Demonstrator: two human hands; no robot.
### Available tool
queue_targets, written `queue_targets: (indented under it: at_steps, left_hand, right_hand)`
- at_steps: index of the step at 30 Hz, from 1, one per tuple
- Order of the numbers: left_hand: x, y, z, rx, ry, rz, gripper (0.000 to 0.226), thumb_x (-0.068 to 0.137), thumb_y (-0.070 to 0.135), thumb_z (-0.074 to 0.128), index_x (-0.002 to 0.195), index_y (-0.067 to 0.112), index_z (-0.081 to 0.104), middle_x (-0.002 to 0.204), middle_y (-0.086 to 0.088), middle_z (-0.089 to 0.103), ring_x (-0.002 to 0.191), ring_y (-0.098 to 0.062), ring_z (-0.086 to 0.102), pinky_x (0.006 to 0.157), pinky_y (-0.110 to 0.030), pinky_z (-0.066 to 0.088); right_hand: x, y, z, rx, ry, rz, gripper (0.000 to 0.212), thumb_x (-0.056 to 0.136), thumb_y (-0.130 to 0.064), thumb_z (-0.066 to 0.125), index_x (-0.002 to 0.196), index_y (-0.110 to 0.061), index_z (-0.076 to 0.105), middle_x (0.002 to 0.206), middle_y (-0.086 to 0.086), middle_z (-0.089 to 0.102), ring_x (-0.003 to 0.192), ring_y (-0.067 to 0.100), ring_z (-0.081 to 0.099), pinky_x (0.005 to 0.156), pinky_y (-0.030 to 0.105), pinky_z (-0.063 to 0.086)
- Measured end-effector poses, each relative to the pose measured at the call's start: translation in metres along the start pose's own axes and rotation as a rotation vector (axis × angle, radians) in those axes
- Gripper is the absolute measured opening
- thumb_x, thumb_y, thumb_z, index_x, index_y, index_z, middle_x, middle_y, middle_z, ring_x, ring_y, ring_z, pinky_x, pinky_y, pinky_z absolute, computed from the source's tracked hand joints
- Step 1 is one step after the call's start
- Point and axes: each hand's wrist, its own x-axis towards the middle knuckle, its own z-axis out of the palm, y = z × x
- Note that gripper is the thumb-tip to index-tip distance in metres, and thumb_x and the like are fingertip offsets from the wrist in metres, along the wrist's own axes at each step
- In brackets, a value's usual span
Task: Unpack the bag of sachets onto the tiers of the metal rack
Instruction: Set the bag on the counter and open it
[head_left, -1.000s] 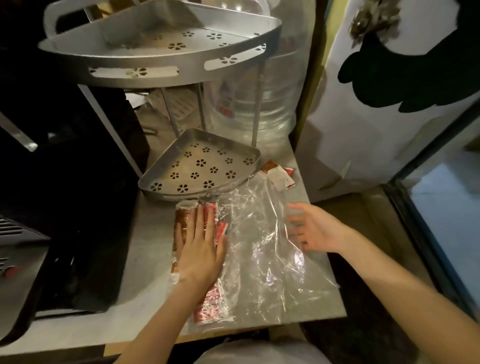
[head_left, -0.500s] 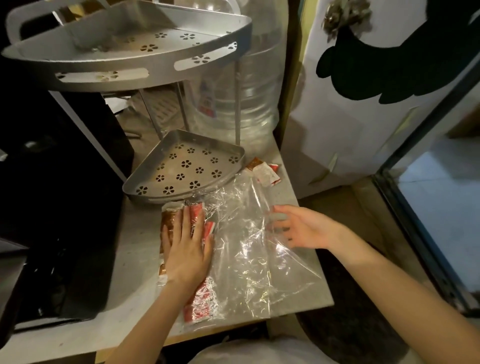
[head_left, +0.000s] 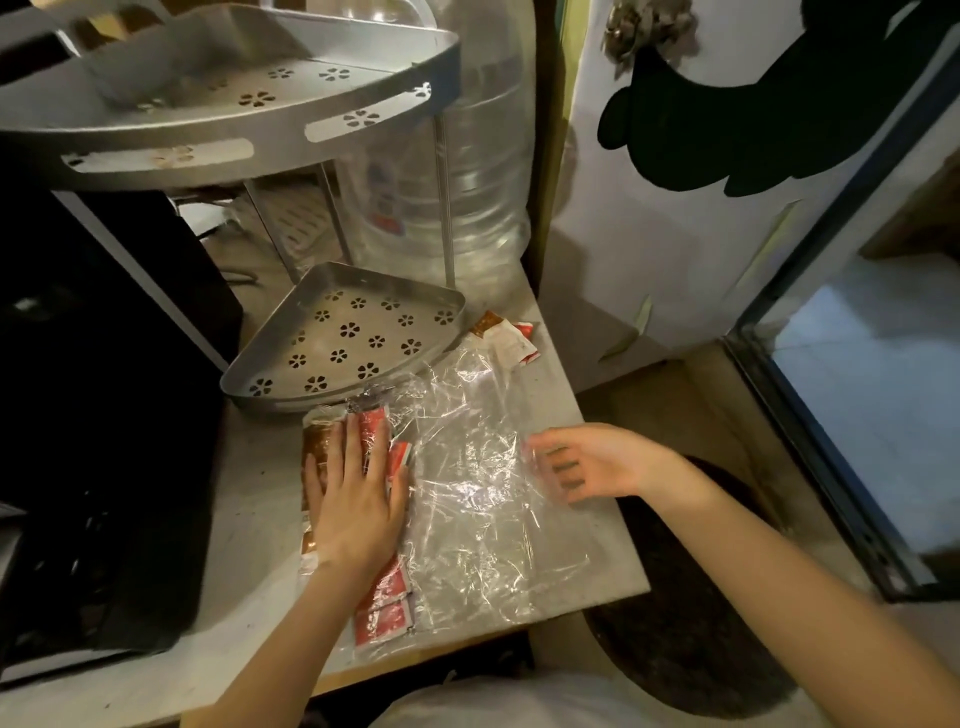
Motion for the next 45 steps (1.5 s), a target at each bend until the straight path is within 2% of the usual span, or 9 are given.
queue_targets:
  at_steps: [7, 11, 15, 20, 23, 30, 36, 41, 45]
  left_hand:
    - [0.001, -0.001, 0.002, 0.003, 0.0, 0.002, 0.063, 0.085, 0.058, -0.004, 0.141, 0.033, -0.018, 0.15, 0.004, -0.024, 0.137, -0.014, -0.026, 0.113, -0.042, -0.015]
    - [0.002, -0.002, -0.005, -0.078, -0.044, 0.0, 0.066, 0.081, 0.062, -0.006, 0.141, 0.036, -0.013, 0.151, 0.005, -0.021, 0.135, -0.01, -0.026, 0.114, -0.042, -0.013]
    - [0.002, 0.0, -0.02, -0.085, -0.022, -0.007, 0.074, 0.078, 0.066, -0.006, 0.144, 0.033, -0.005, 0.155, -0.001, -0.014, 0.139, -0.014, -0.02, 0.111, -0.042, -0.016]
    - [-0.019, 0.031, -0.019, -0.135, 0.053, 0.252, 0.069, 0.086, 0.06, -0.01, 0.146, 0.026, -0.003, 0.155, 0.001, -0.014, 0.139, -0.008, -0.021, 0.109, -0.026, -0.026]
    - [-0.028, 0.046, -0.004, -0.2, -0.014, 0.337, 0.067, 0.087, 0.057, -0.012, 0.145, 0.024, -0.008, 0.153, 0.002, -0.02, 0.138, -0.006, -0.024, 0.114, -0.031, -0.017]
    - [-0.022, 0.05, 0.018, -0.103, -0.095, 0.318, 0.074, 0.078, 0.059, -0.025, 0.142, 0.022, -0.013, 0.151, -0.002, -0.022, 0.139, -0.019, -0.025, 0.114, -0.034, -0.017]
    - [-0.019, 0.049, 0.022, -0.011, -0.107, 0.316, 0.067, 0.085, 0.053, -0.014, 0.143, 0.021, -0.013, 0.152, -0.004, -0.02, 0.138, -0.022, -0.026, 0.107, -0.033, -0.026]
    - [-0.019, 0.05, 0.02, 0.02, -0.137, 0.301, 0.08, 0.071, 0.056, -0.034, 0.141, 0.021, -0.019, 0.15, -0.004, -0.026, 0.137, -0.022, -0.028, 0.103, -0.033, -0.031]
    - [-0.018, 0.052, 0.011, -0.123, -0.141, 0.292, 0.077, 0.072, 0.06, -0.029, 0.139, 0.026, -0.016, 0.151, 0.001, -0.02, 0.138, -0.014, -0.025, 0.11, -0.033, -0.026]
  right_hand:
    - [-0.008, 0.004, 0.001, -0.248, 0.133, 0.138, 0.063, 0.079, -0.068, 0.042, 0.104, -0.013, 0.06, 0.108, 0.015, 0.062, 0.096, 0.029, 0.059, 0.075, 0.035, 0.047]
    - [-0.008, 0.011, -0.001, -0.151, 0.048, 0.155, 0.061, 0.089, -0.059, 0.031, 0.115, -0.008, 0.053, 0.11, 0.015, 0.061, 0.099, 0.028, 0.059, 0.087, 0.036, 0.045]
    - [-0.007, 0.017, 0.004, -0.116, 0.021, 0.126, 0.06, 0.09, -0.051, 0.039, 0.127, -0.004, 0.048, 0.099, 0.008, 0.063, 0.078, 0.018, 0.061, 0.061, 0.025, 0.046]
    - [-0.009, 0.023, 0.004, -0.112, 0.08, -0.05, 0.031, 0.084, -0.031, 0.062, 0.101, -0.006, 0.065, 0.071, 0.0, 0.061, 0.047, 0.007, 0.042, 0.037, 0.017, 0.026]
    - [-0.012, 0.028, 0.003, -0.112, 0.196, -0.22, 0.011, 0.083, -0.022, 0.064, 0.075, -0.014, 0.068, 0.064, -0.002, 0.058, 0.05, 0.009, 0.042, 0.045, 0.02, 0.028]
    - [-0.018, 0.044, 0.008, -0.218, 0.531, -0.536, 0.011, 0.084, -0.02, 0.063, 0.078, -0.019, 0.072, 0.077, 0.017, 0.068, 0.065, 0.014, 0.057, 0.063, 0.025, 0.045]
    - [-0.004, 0.056, 0.002, -0.364, 0.627, -0.421, 0.024, 0.087, -0.019, 0.059, 0.063, -0.015, 0.064, 0.062, 0.0, 0.061, 0.06, 0.011, 0.056, 0.067, 0.03, 0.049]
    - [-0.005, 0.042, -0.003, -0.52, 0.768, -0.418, 0.022, 0.092, -0.024, 0.049, 0.091, -0.009, 0.064, 0.086, 0.005, 0.066, 0.081, 0.02, 0.061, 0.076, 0.035, 0.049]
    - [-0.014, 0.013, 0.014, -0.513, 0.809, -0.649, 0.022, 0.092, -0.023, 0.049, 0.105, -0.011, 0.063, 0.099, 0.001, 0.064, 0.09, 0.016, 0.059, 0.08, 0.031, 0.048]
